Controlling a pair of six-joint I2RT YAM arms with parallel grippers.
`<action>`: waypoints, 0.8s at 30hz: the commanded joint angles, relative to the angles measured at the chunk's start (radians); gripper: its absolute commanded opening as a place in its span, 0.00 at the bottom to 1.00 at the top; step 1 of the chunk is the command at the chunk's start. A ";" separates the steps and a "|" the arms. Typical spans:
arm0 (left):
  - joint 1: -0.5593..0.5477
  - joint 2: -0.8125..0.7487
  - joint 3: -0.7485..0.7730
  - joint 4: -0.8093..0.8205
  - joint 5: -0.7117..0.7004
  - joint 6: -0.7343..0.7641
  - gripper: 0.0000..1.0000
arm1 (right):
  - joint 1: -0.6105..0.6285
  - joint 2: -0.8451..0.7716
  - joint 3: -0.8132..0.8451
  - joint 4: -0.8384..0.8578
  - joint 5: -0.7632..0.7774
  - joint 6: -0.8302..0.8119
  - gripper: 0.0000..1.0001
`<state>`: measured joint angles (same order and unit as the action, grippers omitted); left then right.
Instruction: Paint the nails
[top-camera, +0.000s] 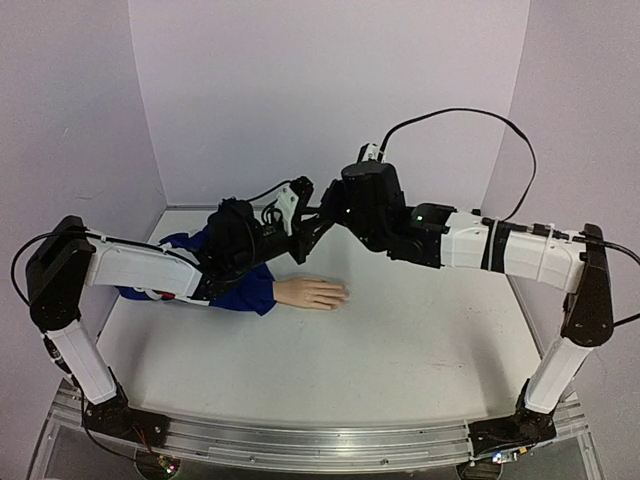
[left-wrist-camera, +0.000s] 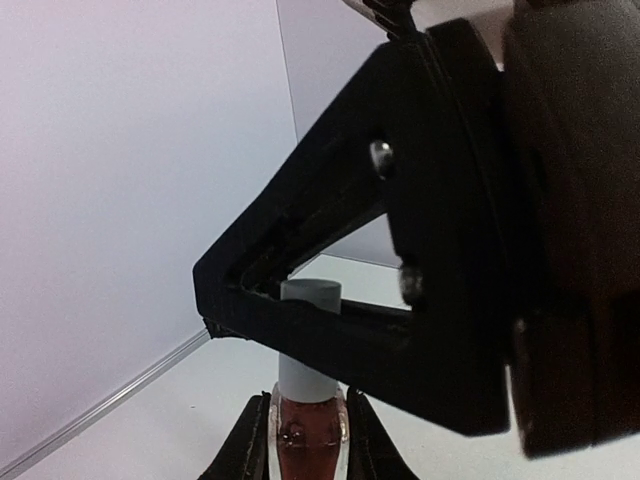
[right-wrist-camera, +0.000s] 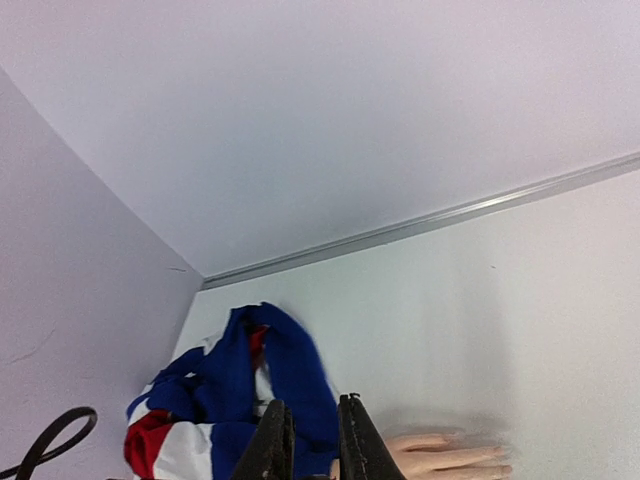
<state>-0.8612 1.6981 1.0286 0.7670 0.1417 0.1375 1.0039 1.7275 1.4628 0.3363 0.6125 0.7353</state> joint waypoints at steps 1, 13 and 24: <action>-0.016 0.008 0.051 0.174 -0.163 0.041 0.00 | 0.119 0.022 0.083 -0.100 -0.004 0.020 0.00; -0.022 -0.234 -0.085 -0.176 0.153 -0.178 0.00 | 0.005 -0.233 -0.027 -0.088 -0.403 -0.302 0.71; 0.044 -0.323 0.018 -0.475 0.685 -0.328 0.00 | -0.201 -0.245 -0.110 0.104 -1.386 -0.411 0.92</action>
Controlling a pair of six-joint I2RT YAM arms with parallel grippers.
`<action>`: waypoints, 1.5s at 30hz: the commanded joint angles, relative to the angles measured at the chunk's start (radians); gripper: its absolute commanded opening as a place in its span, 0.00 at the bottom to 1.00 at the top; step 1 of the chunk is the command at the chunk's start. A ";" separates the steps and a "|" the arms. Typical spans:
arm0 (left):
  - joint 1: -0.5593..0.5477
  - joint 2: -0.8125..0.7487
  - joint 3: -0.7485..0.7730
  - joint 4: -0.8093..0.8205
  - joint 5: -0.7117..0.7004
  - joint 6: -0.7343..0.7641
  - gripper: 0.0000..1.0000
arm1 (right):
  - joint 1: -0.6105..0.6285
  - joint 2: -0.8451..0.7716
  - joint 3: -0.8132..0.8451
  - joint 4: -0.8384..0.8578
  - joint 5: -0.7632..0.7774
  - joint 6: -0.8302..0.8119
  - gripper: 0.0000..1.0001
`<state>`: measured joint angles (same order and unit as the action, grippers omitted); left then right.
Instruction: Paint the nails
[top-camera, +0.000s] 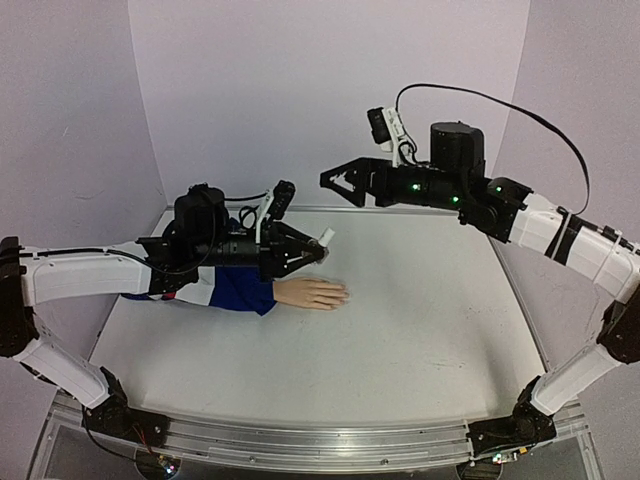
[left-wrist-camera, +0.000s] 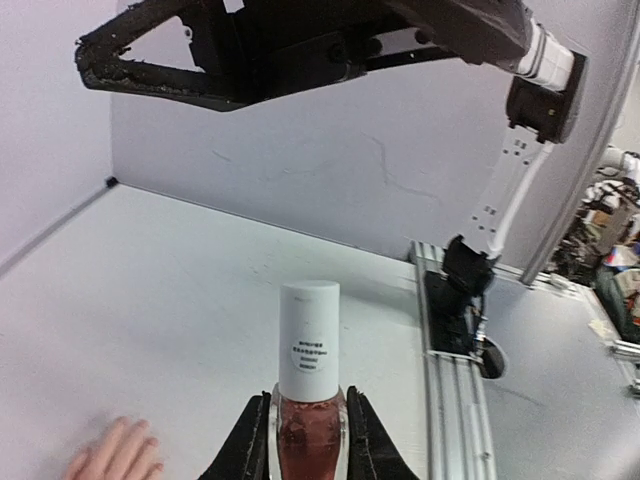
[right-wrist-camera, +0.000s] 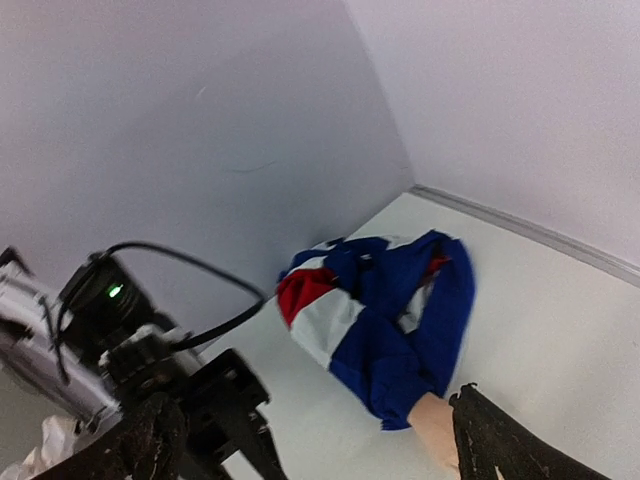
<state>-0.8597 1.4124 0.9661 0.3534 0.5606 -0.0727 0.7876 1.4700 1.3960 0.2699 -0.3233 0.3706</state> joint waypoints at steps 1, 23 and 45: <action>0.049 -0.038 0.087 -0.062 0.294 -0.139 0.00 | 0.015 0.019 -0.053 0.216 -0.499 -0.027 0.90; 0.053 -0.068 0.116 0.076 0.278 -0.207 0.00 | 0.026 0.077 -0.216 0.755 -0.570 0.253 0.41; 0.029 0.019 0.139 0.137 -0.407 0.066 0.00 | 0.238 0.074 -0.089 0.201 0.543 0.081 0.00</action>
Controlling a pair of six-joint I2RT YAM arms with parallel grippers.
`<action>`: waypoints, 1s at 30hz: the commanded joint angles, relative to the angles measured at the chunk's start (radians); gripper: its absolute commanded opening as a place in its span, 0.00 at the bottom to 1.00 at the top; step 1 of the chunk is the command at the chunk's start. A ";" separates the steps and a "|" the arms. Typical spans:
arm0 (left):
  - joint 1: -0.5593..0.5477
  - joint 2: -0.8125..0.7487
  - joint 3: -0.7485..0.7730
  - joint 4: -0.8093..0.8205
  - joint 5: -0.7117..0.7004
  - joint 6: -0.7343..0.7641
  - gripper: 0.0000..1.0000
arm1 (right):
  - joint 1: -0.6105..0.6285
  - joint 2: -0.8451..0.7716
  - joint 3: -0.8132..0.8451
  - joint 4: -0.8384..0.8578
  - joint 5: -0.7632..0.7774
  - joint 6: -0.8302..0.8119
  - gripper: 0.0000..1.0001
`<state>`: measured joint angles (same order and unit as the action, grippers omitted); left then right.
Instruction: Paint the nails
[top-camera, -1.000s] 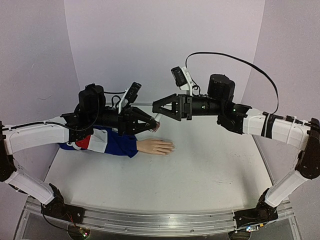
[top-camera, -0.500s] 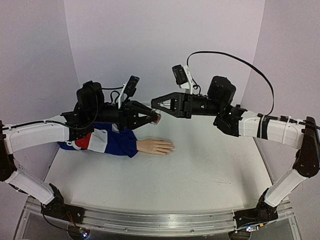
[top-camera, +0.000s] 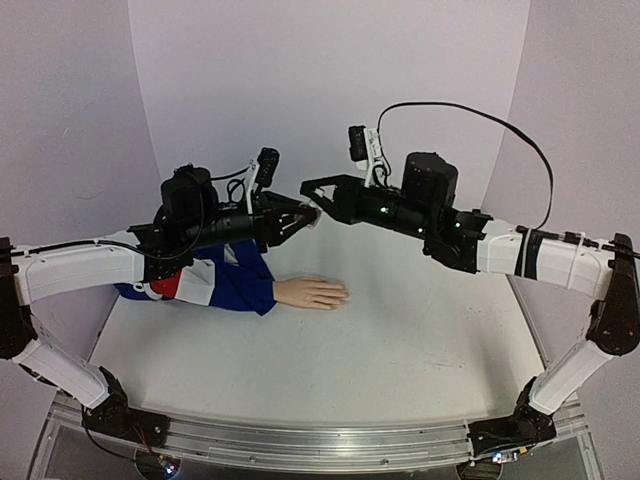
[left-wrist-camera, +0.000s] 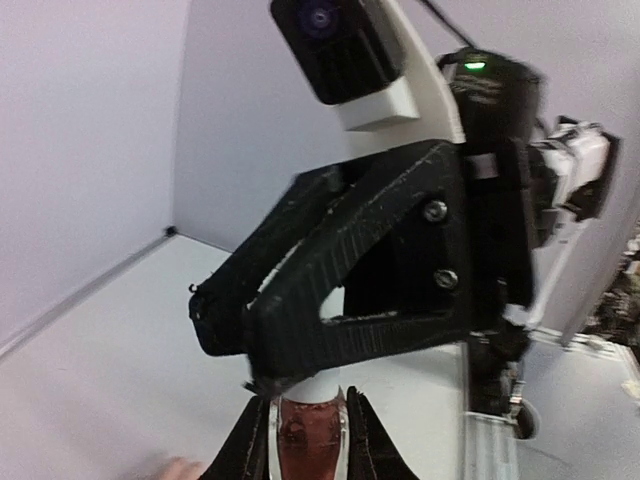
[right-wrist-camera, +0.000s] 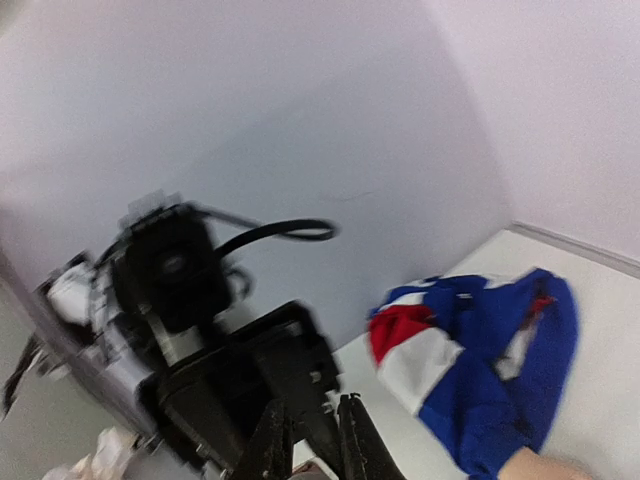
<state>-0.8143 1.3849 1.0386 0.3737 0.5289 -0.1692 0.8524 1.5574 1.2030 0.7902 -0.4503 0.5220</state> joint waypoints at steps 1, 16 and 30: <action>-0.019 0.073 0.088 0.128 -0.452 0.203 0.00 | 0.208 -0.002 0.124 -0.364 0.838 -0.025 0.00; -0.060 0.156 -0.002 0.286 -0.429 0.239 0.00 | 0.264 0.068 0.309 -0.512 0.949 0.058 0.39; 0.023 -0.008 -0.067 0.129 0.300 -0.032 0.00 | -0.020 -0.130 0.133 -0.411 -0.179 -0.197 0.98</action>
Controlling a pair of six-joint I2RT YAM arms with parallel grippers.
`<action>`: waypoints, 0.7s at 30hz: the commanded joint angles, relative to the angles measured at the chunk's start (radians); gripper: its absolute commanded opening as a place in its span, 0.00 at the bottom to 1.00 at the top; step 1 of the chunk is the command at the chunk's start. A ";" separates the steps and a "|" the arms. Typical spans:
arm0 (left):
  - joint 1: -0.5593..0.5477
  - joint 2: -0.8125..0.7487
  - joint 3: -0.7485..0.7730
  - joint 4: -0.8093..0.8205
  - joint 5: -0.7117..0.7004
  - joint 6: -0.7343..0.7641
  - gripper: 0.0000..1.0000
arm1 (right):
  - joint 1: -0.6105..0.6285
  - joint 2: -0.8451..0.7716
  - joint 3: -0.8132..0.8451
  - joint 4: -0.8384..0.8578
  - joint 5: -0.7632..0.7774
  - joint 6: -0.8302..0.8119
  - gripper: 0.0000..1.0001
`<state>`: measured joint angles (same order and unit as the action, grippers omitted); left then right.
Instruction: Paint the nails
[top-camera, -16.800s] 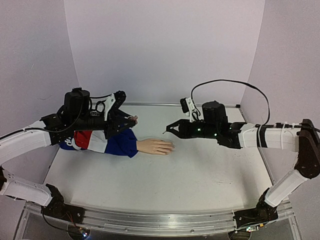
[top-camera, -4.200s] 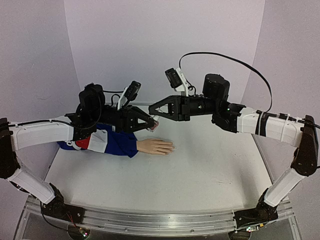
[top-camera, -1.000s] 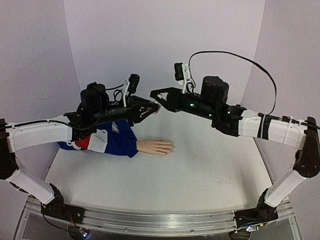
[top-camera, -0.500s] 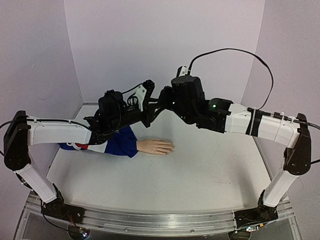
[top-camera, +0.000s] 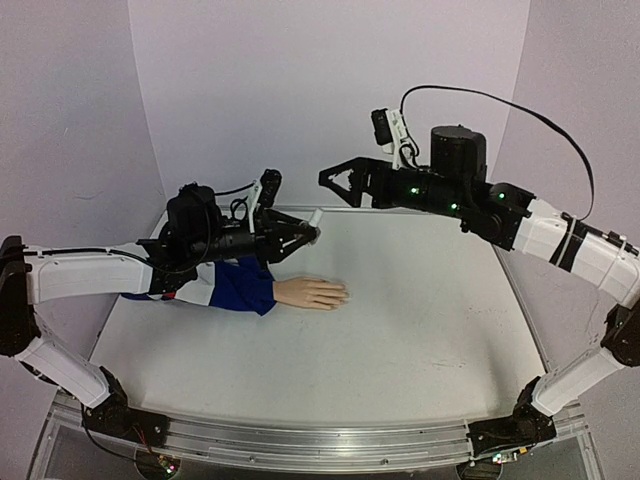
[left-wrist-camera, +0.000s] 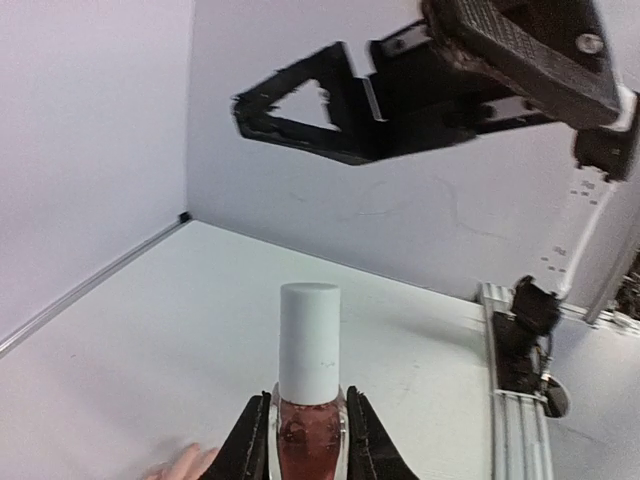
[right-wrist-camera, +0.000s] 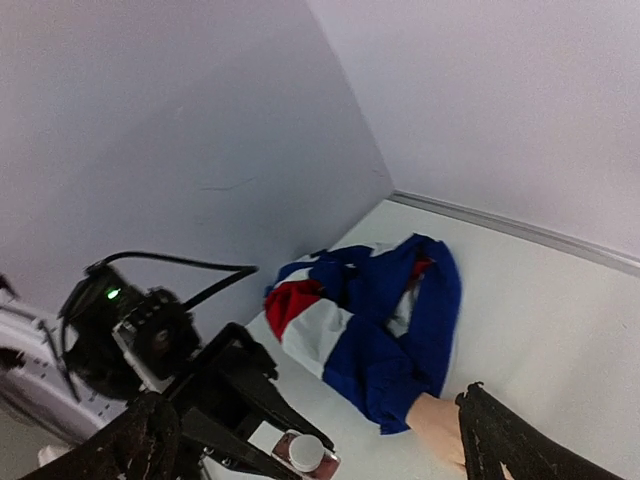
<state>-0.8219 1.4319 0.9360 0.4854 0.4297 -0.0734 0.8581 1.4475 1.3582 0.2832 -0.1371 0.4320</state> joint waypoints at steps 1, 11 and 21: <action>0.033 -0.051 0.050 0.018 0.472 -0.153 0.00 | -0.028 -0.019 -0.036 0.125 -0.572 -0.112 0.98; 0.033 -0.074 0.119 0.036 0.649 -0.266 0.00 | -0.027 0.045 -0.108 0.431 -0.824 0.008 0.65; 0.033 -0.067 0.128 0.057 0.641 -0.298 0.00 | -0.020 0.068 -0.152 0.590 -0.806 0.101 0.31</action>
<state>-0.7910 1.3922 1.0080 0.4782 1.0515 -0.3462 0.8326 1.5101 1.2053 0.7326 -0.9096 0.4969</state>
